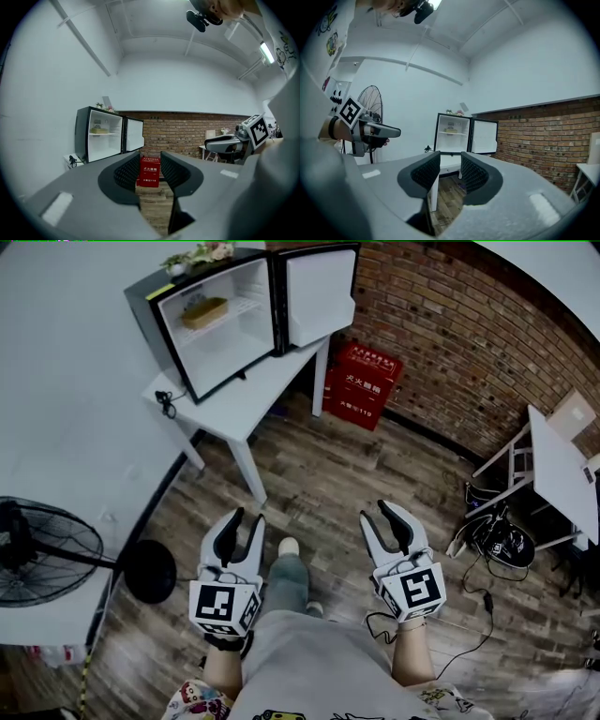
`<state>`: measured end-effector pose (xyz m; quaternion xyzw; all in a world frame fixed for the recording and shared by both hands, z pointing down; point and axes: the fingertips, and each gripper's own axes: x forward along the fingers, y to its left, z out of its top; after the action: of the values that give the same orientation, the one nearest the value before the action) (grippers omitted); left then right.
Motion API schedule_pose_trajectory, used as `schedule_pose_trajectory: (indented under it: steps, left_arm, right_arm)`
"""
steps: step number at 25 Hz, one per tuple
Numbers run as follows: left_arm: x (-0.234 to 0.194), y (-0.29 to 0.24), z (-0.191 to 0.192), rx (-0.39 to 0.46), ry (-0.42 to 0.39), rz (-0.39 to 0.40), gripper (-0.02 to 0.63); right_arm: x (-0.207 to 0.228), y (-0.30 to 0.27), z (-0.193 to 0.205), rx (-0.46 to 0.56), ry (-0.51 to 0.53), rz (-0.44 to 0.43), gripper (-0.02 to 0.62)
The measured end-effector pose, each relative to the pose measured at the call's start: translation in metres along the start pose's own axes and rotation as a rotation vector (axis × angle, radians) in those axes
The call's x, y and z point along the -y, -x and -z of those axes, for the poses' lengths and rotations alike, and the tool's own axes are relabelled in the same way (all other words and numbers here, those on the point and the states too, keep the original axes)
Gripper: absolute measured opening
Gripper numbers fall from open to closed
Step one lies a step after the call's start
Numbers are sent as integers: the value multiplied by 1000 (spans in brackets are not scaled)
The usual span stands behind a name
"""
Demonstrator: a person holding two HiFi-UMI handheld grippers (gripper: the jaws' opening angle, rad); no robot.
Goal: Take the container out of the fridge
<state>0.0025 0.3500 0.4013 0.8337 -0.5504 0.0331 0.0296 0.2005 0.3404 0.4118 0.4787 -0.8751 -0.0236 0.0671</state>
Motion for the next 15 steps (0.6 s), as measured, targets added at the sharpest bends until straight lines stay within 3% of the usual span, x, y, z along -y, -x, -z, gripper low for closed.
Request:
schedule_pose_trajectory:
  steps: [8,15]
  left_arm:
    - [-29,-74,4,4,1,18,164]
    - [-76,-158,-18,0,-9,50,184]
  right_arm:
    - [44,-55,5,-3,-23,19,147]
    - [83,-133,-9,1,-36,41,160]
